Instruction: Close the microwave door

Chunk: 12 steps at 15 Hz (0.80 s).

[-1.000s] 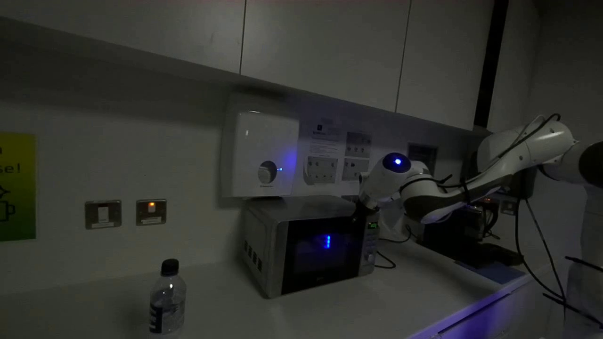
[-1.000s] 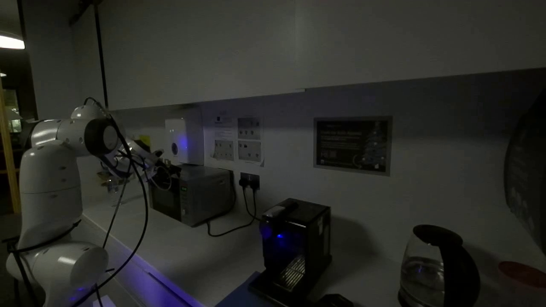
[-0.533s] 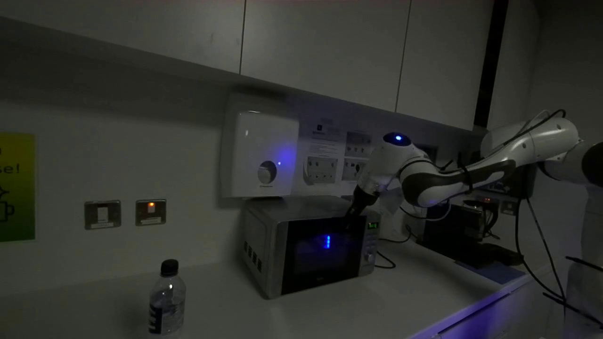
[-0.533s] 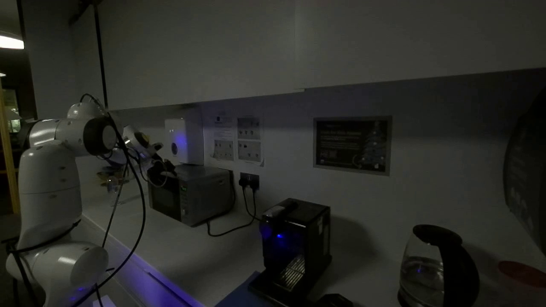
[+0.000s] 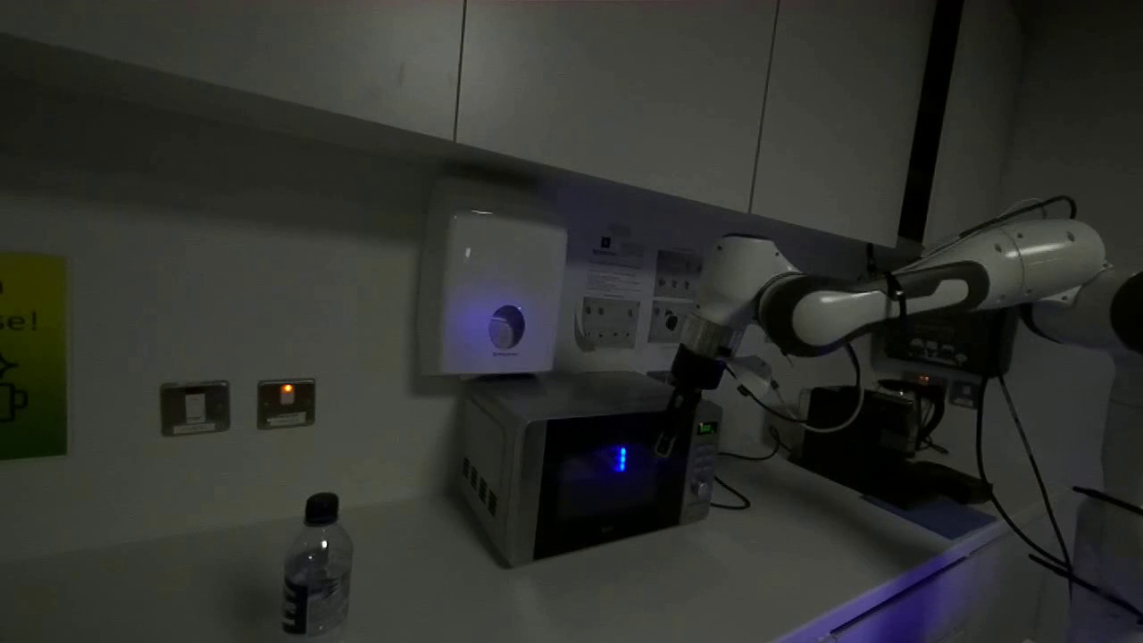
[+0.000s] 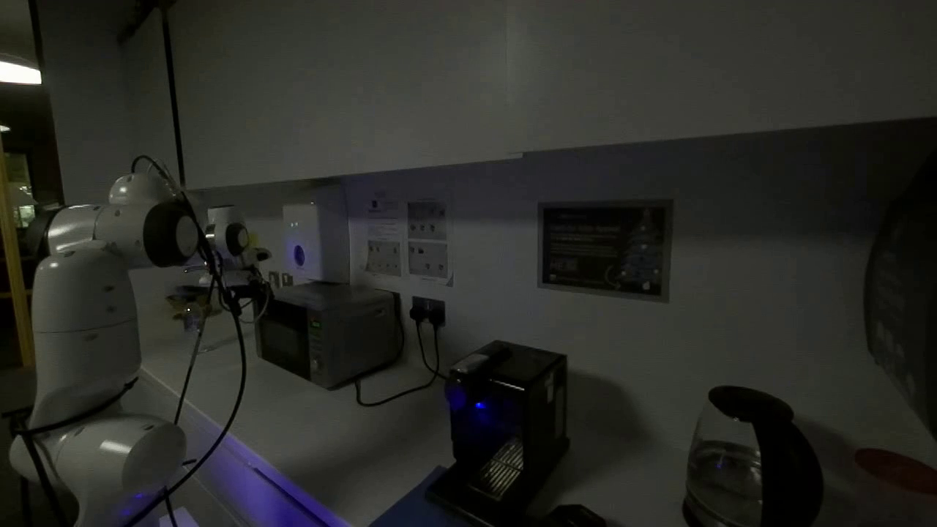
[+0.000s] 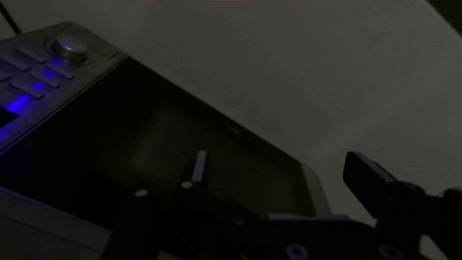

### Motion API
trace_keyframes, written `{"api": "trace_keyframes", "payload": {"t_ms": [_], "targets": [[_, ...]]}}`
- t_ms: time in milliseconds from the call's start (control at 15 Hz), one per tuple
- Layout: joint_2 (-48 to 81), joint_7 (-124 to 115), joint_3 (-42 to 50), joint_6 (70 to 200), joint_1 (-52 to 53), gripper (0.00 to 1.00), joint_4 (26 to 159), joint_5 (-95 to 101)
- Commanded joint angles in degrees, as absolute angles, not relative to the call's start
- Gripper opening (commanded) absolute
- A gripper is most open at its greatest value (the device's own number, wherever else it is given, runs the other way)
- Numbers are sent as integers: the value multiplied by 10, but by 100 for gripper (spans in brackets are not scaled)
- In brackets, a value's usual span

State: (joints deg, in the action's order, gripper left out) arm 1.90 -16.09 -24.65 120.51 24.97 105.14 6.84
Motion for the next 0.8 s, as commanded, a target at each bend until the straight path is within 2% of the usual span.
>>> {"api": "trace_keyframes", "payload": {"t_ms": [0, 733], "targets": [[14, -108, -252, 1132, 254, 100, 1017, 4], [7, -91, -268, 987, 274, 100, 959, -12]]}}
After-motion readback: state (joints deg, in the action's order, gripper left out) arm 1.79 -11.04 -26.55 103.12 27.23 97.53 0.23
